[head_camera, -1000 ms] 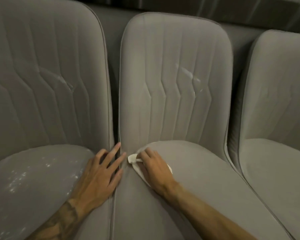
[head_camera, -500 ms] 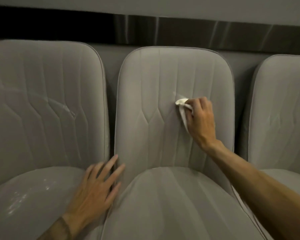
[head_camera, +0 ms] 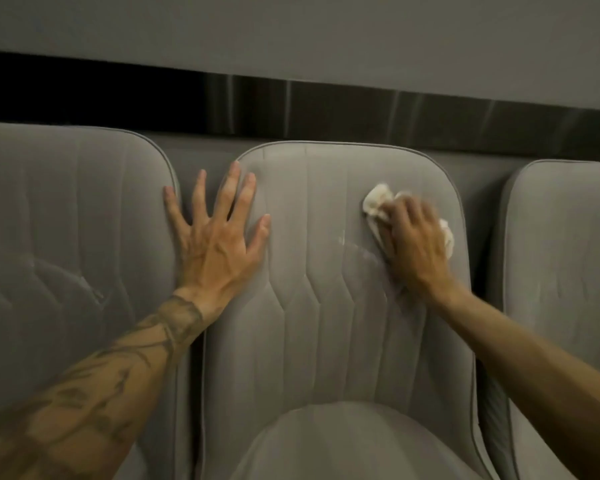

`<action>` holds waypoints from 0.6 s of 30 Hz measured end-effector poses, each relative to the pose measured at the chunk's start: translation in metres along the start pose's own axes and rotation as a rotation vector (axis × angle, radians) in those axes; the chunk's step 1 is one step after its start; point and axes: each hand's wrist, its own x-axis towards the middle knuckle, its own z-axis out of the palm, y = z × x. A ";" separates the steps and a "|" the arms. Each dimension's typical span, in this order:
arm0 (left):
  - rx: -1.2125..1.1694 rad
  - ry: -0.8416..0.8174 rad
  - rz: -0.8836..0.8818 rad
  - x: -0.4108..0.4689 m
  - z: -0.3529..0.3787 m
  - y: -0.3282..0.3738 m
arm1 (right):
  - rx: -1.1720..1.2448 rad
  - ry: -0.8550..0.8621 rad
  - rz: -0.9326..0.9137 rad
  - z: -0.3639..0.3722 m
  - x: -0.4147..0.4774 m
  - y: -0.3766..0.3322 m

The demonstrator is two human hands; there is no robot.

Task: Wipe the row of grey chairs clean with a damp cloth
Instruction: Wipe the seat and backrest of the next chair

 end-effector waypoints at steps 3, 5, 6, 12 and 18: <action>0.003 0.040 -0.001 -0.003 0.005 -0.001 | -0.063 -0.173 -0.308 -0.003 -0.037 0.002; 0.006 0.066 -0.005 -0.002 0.008 0.000 | -0.116 -0.090 -0.279 -0.005 -0.002 0.016; 0.011 0.071 -0.008 -0.002 0.010 0.000 | -0.140 0.006 -0.172 -0.004 0.027 0.022; 0.005 0.106 -0.006 -0.002 0.014 0.000 | -0.159 0.138 0.107 0.005 0.061 0.028; -0.014 0.109 -0.003 -0.001 0.015 -0.002 | -0.170 -0.189 -0.475 0.003 -0.058 0.023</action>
